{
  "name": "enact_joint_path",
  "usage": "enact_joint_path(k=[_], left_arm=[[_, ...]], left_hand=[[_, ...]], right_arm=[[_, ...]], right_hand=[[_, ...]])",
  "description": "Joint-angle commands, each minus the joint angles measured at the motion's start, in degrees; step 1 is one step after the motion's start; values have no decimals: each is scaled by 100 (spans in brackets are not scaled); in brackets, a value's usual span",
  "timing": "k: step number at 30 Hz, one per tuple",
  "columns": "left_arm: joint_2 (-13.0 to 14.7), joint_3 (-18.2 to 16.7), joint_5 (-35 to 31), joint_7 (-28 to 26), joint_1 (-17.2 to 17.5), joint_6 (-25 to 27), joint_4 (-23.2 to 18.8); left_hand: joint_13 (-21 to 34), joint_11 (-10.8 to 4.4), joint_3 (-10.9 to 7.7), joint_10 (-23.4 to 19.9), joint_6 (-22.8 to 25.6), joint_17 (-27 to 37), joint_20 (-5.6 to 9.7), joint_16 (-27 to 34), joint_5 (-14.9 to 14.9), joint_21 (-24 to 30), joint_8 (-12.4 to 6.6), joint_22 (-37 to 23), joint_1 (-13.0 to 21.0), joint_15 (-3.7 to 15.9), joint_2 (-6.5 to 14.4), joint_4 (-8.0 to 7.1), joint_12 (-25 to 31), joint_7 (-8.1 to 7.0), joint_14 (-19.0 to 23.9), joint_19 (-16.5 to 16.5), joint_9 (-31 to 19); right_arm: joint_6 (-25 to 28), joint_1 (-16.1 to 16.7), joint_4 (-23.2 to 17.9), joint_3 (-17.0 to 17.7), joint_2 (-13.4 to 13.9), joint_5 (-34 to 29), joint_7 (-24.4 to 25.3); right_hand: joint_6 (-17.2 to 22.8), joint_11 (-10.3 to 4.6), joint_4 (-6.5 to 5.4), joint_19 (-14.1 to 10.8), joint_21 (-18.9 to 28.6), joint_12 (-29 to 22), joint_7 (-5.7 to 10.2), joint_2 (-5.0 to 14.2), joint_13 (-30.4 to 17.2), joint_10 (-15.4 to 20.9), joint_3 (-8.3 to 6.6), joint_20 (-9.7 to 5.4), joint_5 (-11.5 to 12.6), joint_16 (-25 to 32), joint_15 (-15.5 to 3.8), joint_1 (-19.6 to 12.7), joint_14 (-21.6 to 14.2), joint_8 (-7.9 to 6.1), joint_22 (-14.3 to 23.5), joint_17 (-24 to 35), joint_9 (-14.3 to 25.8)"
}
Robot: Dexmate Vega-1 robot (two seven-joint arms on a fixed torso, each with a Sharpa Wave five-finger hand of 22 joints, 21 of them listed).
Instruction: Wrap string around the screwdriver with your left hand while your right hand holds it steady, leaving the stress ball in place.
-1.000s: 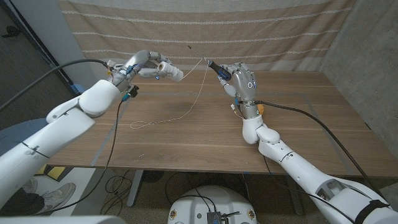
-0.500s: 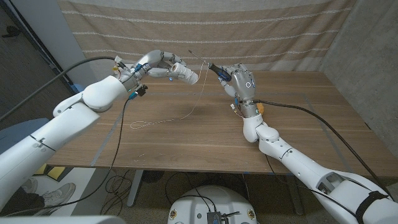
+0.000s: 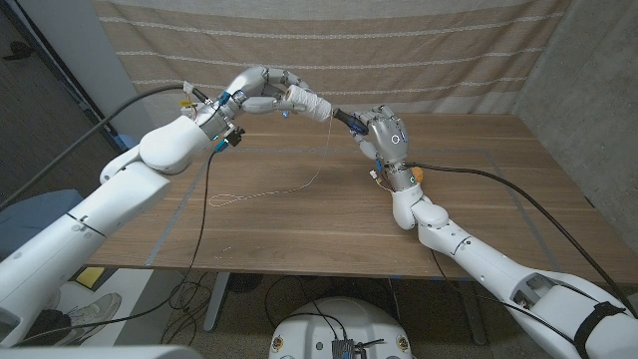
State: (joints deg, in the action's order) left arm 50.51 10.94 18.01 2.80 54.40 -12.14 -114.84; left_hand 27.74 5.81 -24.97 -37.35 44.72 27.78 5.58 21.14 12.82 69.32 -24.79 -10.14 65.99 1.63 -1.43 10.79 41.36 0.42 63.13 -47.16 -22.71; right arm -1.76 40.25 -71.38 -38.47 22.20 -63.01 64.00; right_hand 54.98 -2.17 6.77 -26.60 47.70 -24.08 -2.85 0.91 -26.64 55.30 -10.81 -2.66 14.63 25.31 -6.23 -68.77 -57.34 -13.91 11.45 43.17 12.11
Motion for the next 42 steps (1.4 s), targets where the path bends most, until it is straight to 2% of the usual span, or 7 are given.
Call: enact_joint_path(k=[1, 15, 26, 35, 42], left_arm=[[-481, -213, -412, -950, 166, -264, -36], [-664, -490, -573, -1397, 266, -71, -76], [-694, -652, -823, -1785, 440, 379, -6], [-670, -668, -794, -1886, 604, 665, 113], [-532, -675, -658, -1774, 758, 889, 72]], left_hand=[[1153, -819, -444, -898, 567, 21, 587, -41, 31, 35, -10, -12, 629, 1114, 676, -250, -3, 520, 991, 49, -698], [1160, -843, -453, -914, 591, 15, 579, -85, 28, 41, 22, -8, 615, 1115, 667, -253, -27, 511, 1007, 66, -693], [1162, -834, -464, -928, 615, 29, 579, -106, 25, 55, 45, -9, 614, 1117, 663, -248, -51, 500, 1033, 69, -696], [1168, -865, -469, -935, 617, 35, 579, -120, 24, 65, 57, -9, 612, 1116, 660, -247, -66, 500, 1051, 70, -711], [1181, -844, -473, -948, 617, 41, 579, -133, 21, 72, 72, -9, 608, 1113, 659, -248, -71, 501, 1064, 72, -718]], right_arm=[[-482, 245, -166, 371, -116, -639, 0], [-1578, 782, -690, 1222, -447, -1577, 0], [-1858, 962, -808, 1652, -729, -1660, 0], [-1816, 892, -758, 1724, -836, -1511, 0], [-1809, 806, -680, 1738, -886, -1431, 0]], right_hand=[[1086, -456, 2, 23, 51, 29, 1056, 692, -19, 476, 13, -912, 45, -26, -699, -722, -291, -17, 7, 26, 14], [1101, -474, -2, 68, 104, 81, 1076, 692, -9, 491, 55, -910, 59, -77, -698, -749, -279, -1, 3, 37, 14], [1094, -476, -12, 99, 153, 109, 1082, 706, -31, 499, 88, -908, 70, -111, -696, -769, -286, 17, 1, 49, 15], [1095, -466, -19, 112, 182, 126, 1069, 713, -43, 501, 108, -908, 74, -120, -696, -777, -302, 24, -1, 61, 17], [1093, -456, -34, 127, 209, 142, 1059, 724, -49, 513, 129, -909, 78, -128, -692, -774, -319, 32, -3, 72, 19]])
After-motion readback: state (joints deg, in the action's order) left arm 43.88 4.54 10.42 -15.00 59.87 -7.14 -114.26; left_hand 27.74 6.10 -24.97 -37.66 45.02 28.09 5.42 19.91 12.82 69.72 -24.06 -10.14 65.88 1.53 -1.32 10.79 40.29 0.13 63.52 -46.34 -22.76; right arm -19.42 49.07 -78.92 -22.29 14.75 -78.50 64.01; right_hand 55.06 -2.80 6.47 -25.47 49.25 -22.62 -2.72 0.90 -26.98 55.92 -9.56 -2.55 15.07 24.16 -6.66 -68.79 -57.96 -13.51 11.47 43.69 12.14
